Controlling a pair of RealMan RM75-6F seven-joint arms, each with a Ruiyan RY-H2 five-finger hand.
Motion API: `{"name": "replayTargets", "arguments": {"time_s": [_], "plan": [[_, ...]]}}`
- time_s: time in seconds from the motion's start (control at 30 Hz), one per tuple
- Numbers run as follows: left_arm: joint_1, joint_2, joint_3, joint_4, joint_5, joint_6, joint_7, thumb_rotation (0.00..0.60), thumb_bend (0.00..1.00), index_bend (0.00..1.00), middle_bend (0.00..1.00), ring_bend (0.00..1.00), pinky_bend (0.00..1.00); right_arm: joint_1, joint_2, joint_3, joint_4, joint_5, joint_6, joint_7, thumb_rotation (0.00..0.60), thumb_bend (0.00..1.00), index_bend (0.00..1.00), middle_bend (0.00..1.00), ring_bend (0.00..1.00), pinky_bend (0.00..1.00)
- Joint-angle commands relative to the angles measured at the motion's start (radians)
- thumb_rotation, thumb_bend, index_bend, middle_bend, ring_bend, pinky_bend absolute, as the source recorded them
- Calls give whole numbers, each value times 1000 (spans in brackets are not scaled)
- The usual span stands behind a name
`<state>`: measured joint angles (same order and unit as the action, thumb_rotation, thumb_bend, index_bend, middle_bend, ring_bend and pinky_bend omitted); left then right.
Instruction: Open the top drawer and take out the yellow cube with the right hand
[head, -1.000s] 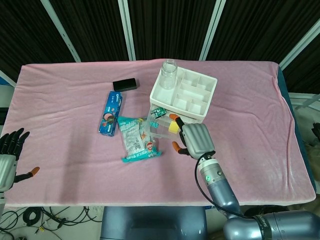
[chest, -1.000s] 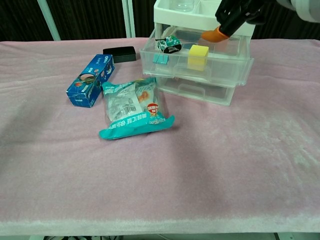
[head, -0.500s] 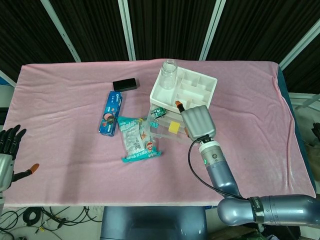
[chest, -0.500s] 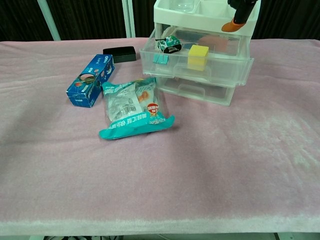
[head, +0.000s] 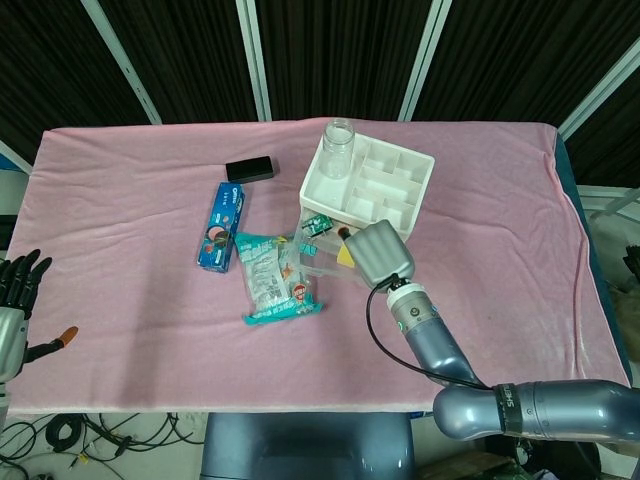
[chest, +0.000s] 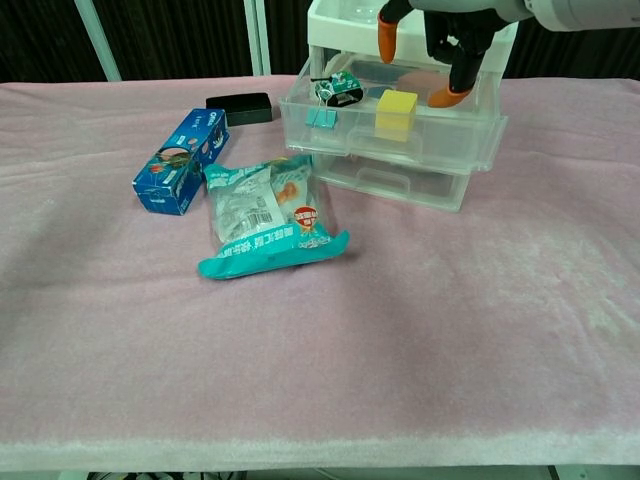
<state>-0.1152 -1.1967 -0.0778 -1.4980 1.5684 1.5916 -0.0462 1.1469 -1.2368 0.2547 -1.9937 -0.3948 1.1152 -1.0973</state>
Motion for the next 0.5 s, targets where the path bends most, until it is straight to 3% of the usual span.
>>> {"name": "replayTargets", "arguments": {"time_s": [0.03,0.5], "plan": [[0,0,1,-1,-2,-2,1,600,0,0,0,0,0,17,4,-14,20,5,-29,1,600,189,309,902,959,886],[-1,3,0,-10,-10,-11,4,600,0,0,0,0,0,66,10,-65,77,56,-82,16,600,153,308,901,957,884]]}}
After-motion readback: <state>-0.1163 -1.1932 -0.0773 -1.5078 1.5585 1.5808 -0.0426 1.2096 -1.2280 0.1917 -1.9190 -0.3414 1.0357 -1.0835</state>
